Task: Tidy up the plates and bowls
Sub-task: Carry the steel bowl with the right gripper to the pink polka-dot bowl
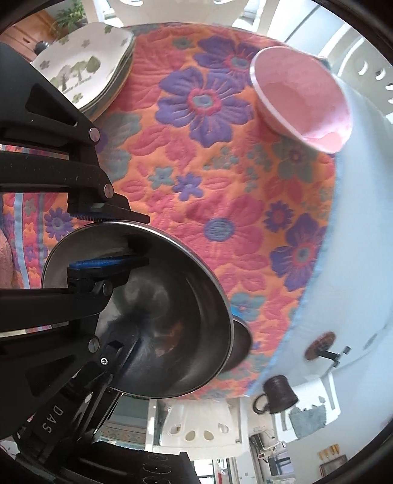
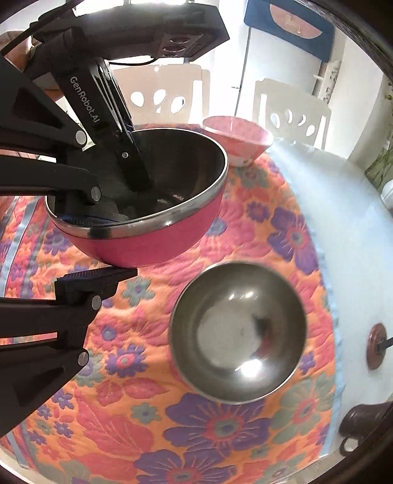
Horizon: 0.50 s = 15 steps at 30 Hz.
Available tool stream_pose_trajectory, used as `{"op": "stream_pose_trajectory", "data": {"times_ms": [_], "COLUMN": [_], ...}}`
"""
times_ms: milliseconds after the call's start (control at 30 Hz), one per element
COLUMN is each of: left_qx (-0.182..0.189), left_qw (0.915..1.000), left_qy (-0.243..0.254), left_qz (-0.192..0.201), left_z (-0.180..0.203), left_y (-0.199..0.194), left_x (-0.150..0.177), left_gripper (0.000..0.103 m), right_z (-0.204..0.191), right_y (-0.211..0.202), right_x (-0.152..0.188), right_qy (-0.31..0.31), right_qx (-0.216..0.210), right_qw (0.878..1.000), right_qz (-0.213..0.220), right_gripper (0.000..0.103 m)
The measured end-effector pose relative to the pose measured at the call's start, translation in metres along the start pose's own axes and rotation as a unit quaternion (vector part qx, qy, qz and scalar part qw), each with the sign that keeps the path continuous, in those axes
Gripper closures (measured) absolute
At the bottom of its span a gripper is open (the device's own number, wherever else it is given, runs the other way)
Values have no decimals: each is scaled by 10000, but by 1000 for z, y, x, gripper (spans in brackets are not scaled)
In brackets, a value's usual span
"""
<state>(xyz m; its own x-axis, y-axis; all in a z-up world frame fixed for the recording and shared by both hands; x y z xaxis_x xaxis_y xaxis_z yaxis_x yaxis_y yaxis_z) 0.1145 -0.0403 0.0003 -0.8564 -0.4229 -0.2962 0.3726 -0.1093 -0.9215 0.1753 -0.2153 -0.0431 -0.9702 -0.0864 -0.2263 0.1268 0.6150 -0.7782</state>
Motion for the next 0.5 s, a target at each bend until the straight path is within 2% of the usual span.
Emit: {"op": "stream_pose_trajectory", "data": {"times_ms": [167,500], "left_qx": [80,189], "left_qw": [9997,9963], "left_qy": [-11,-172], "left_qz": [232,816], "left_z": [1,-11], "left_y": [-15,-49], "left_x": [-10,-59], "left_gripper": [88,84], "right_z": [-20,-80], "right_y": [-12,-37], "right_x": [-19,-71], "right_qy": [-126,-564], "right_qx": [5,-66], "right_qw": [9997,9964], "right_qz": [201,626], "right_gripper": [79,77]}}
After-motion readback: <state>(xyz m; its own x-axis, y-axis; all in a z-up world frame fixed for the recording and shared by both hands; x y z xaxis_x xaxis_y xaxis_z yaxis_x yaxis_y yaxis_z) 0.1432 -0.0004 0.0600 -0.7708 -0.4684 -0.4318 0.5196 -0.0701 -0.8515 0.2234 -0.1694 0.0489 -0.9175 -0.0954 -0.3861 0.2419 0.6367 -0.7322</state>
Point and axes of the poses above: each gripper's, at about its wrist camera, not at the fingertips, and y roughly the way its jaws point, z to its right, x to its underside, the point moved 2 cm from there along y, roughly the way its jaws point, and after that the axes turned 14 degrees about z, right-handed, at the moved point
